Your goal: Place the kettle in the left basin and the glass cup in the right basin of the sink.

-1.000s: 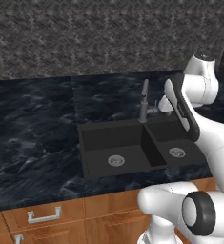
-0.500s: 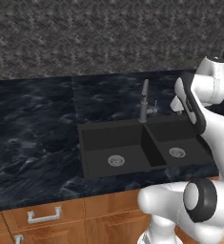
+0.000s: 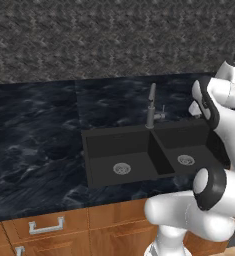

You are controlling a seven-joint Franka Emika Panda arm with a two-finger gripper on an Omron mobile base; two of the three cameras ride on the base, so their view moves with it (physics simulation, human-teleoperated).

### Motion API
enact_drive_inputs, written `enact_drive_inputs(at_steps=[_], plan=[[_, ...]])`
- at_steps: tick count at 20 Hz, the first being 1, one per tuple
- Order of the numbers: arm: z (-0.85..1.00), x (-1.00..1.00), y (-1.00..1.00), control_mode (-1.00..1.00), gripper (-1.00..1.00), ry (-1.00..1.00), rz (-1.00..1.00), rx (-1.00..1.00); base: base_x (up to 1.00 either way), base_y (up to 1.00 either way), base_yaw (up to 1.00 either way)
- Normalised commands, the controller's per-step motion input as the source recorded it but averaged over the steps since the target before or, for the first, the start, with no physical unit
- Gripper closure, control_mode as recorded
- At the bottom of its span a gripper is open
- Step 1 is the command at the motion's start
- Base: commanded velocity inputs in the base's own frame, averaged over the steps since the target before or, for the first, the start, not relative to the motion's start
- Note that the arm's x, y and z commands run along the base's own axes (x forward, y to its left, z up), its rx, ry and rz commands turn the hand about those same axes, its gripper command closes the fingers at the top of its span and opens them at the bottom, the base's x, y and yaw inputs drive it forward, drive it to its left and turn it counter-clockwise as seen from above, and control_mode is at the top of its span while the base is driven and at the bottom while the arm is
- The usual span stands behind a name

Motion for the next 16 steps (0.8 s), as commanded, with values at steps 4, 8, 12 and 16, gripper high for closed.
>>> enact_drive_inputs(at_steps=[4, 8, 12, 16], plan=[[0.00, 0.18, -0.54, -1.00, -1.00, 0.00, 0.00, 0.00, 0.00, 0.00, 0.00], [0.00, 0.11, -0.54, -1.00, -1.00, 0.00, 0.00, 0.00, 0.00, 0.00, 0.00], [0.00, 0.07, -0.57, -1.00, -1.00, 0.00, 0.00, 0.00, 0.00, 0.00, 0.00], [0.00, 0.04, -0.59, -1.00, -1.00, 0.00, 0.00, 0.00, 0.00, 0.00, 0.00]])
